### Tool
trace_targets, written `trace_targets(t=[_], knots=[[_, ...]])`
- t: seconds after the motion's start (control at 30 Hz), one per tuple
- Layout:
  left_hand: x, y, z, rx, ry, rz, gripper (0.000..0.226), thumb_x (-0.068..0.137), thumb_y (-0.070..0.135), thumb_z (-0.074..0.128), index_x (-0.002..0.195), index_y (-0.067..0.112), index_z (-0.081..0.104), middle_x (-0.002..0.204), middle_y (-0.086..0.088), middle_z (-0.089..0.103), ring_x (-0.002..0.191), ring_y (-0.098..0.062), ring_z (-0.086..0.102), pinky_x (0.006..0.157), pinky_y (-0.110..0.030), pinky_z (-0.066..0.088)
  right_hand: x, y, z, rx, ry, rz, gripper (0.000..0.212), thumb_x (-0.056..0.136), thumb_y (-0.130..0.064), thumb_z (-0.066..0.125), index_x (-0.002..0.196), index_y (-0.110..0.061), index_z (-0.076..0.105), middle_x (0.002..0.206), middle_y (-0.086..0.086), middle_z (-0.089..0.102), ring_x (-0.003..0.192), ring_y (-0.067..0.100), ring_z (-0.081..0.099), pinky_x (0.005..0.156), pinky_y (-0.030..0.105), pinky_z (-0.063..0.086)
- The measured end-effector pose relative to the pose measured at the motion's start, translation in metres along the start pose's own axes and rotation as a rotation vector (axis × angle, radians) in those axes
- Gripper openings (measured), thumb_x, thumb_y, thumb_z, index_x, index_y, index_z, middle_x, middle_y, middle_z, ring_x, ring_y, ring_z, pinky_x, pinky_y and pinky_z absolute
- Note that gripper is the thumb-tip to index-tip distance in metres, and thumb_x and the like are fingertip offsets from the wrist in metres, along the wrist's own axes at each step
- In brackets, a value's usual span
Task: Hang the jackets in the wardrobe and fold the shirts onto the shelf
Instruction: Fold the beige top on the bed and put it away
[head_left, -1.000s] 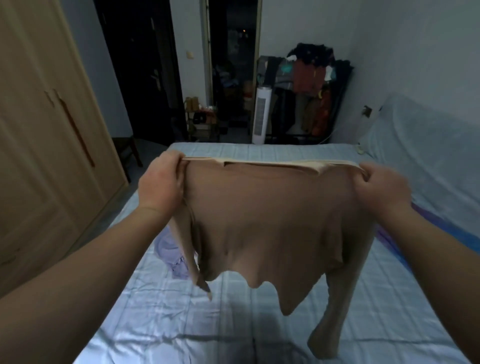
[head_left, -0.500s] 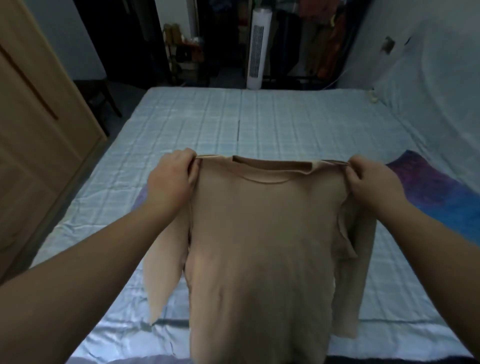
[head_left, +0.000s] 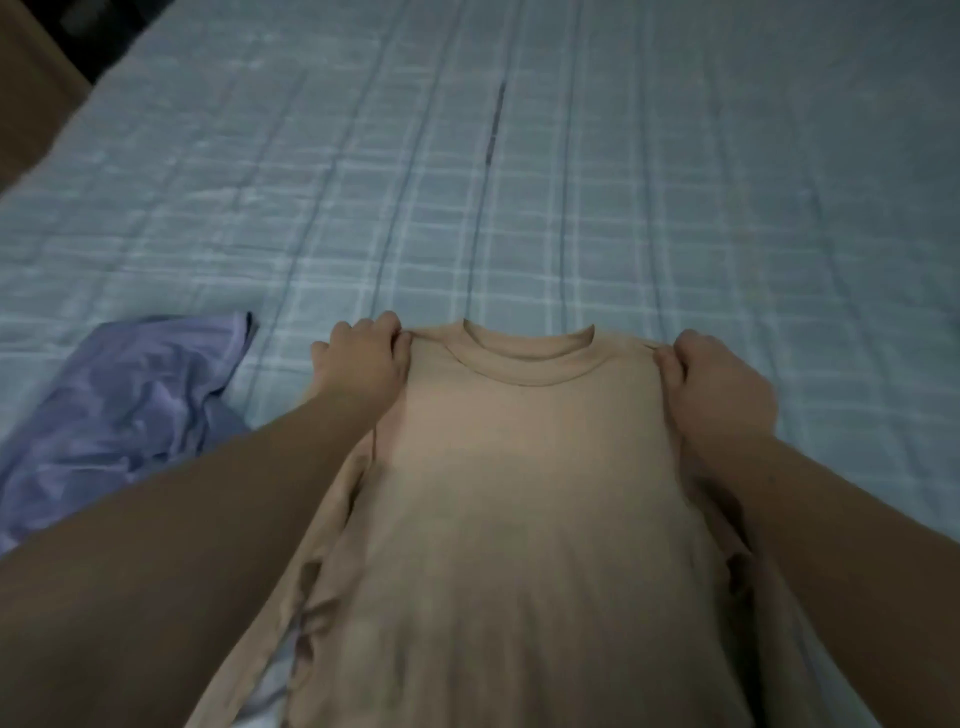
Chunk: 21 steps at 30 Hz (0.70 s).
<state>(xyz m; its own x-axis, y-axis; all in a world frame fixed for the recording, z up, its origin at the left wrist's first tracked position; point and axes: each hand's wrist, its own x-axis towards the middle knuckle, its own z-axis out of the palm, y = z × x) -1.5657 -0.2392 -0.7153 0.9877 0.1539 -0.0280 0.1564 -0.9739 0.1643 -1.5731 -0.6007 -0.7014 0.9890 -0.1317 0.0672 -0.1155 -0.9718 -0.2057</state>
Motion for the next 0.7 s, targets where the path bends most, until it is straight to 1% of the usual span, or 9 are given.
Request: trace_targets(t=[0.1, 0.2, 0.27, 0.37, 0.43, 0.53, 0.6, 0.67, 0.7], knots=[[0.02, -0.003, 0.049, 0.035, 0.037, -0.02, 0.024, 0.099, 0.042, 0.036, 0.096, 0.021, 0.048, 0.102, -0.01, 0.059, 0.096, -0.035, 0.051, 0.079, -0.046, 0.036, 0.019, 0.012, 0.051, -0.095, 0.0, -0.03, 0.039, 0.1, -0.053, 0.027, 0.083, -0.021, 0.043, 0.084, 0.006, 0.052, 0.073, 0.032, 0.057, 0.064, 0.04, 0.047], [0.02, -0.006, 0.074, 0.004, 0.172, -0.031, 0.021, 0.096, 0.039, 0.043, 0.094, 0.02, 0.049, 0.097, -0.01, 0.058, 0.092, -0.035, 0.051, 0.077, -0.046, 0.035, 0.023, 0.021, 0.076, -0.131, 0.056, 0.009, 0.039, 0.101, -0.052, 0.031, 0.083, -0.02, 0.043, 0.087, 0.007, 0.053, 0.074, 0.033, 0.057, 0.061, 0.035, 0.037], [0.021, -0.008, 0.079, -0.015, 0.223, -0.021, 0.02, 0.095, 0.038, 0.045, 0.094, 0.019, 0.05, 0.096, -0.009, 0.057, 0.091, -0.035, 0.05, 0.077, -0.046, 0.035, 0.024, 0.023, 0.079, -0.118, 0.074, 0.029, 0.038, 0.1, -0.051, 0.032, 0.083, -0.02, 0.044, 0.086, 0.005, 0.051, 0.071, 0.031, 0.054, 0.061, 0.034, 0.034], [0.022, -0.008, 0.082, 0.016, 0.244, -0.017, 0.023, 0.094, 0.039, 0.044, 0.098, 0.017, 0.051, 0.099, -0.011, 0.055, 0.094, -0.035, 0.048, 0.079, -0.046, 0.034, 0.024, 0.02, 0.079, -0.102, 0.07, 0.038, 0.034, 0.099, -0.05, 0.036, 0.086, -0.02, 0.044, 0.089, 0.007, 0.049, 0.072, 0.033, 0.053, 0.062, 0.038, 0.04], [0.02, -0.007, 0.081, 0.066, 0.254, -0.047, 0.028, 0.093, 0.04, 0.044, 0.102, 0.014, 0.051, 0.103, -0.013, 0.053, 0.097, -0.034, 0.046, 0.082, -0.047, 0.033, 0.024, 0.014, 0.076, -0.077, 0.082, 0.023, 0.032, 0.099, -0.047, 0.041, 0.093, -0.015, 0.046, 0.098, 0.012, 0.049, 0.083, 0.037, 0.054, 0.063, 0.043, 0.046], [0.018, -0.003, 0.069, 0.129, 0.171, -0.065, 0.033, 0.093, 0.042, 0.043, 0.108, 0.012, 0.049, 0.111, -0.014, 0.051, 0.103, -0.034, 0.045, 0.086, -0.049, 0.033, 0.026, 0.01, 0.063, -0.182, 0.051, -0.01, 0.036, 0.095, -0.043, 0.044, 0.099, -0.008, 0.051, 0.106, 0.019, 0.049, 0.098, 0.04, 0.049, 0.069, 0.048, 0.046], [0.016, 0.002, 0.051, 0.04, 0.06, -0.12, 0.035, 0.091, 0.04, 0.045, 0.114, 0.013, 0.048, 0.118, -0.014, 0.049, 0.111, -0.035, 0.043, 0.092, -0.051, 0.033, 0.025, 0.005, 0.048, -0.191, 0.012, 0.053, 0.033, 0.09, -0.036, 0.05, 0.104, -0.007, 0.054, 0.11, 0.021, 0.052, 0.103, 0.04, 0.049, 0.08, 0.05, 0.045], [0.008, 0.005, 0.031, -0.113, 0.013, -0.149, 0.04, 0.088, 0.031, 0.05, 0.123, 0.013, 0.049, 0.128, -0.015, 0.047, 0.121, -0.036, 0.04, 0.1, -0.05, 0.032, 0.012, -0.002, 0.033, -0.031, 0.011, 0.132, 0.031, 0.086, -0.025, 0.053, 0.112, -0.008, 0.055, 0.117, 0.021, 0.052, 0.111, 0.041, 0.047, 0.089, 0.053, 0.042], [-0.001, 0.005, 0.02, -0.185, 0.021, -0.124, 0.043, 0.087, 0.024, 0.052, 0.128, 0.012, 0.05, 0.131, -0.016, 0.047, 0.124, -0.036, 0.038, 0.102, -0.048, 0.031, -0.001, -0.006, 0.024, 0.079, 0.022, 0.143, 0.032, 0.086, -0.02, 0.053, 0.116, -0.008, 0.055, 0.12, 0.021, 0.052, 0.114, 0.041, 0.046, 0.092, 0.052, 0.041]])
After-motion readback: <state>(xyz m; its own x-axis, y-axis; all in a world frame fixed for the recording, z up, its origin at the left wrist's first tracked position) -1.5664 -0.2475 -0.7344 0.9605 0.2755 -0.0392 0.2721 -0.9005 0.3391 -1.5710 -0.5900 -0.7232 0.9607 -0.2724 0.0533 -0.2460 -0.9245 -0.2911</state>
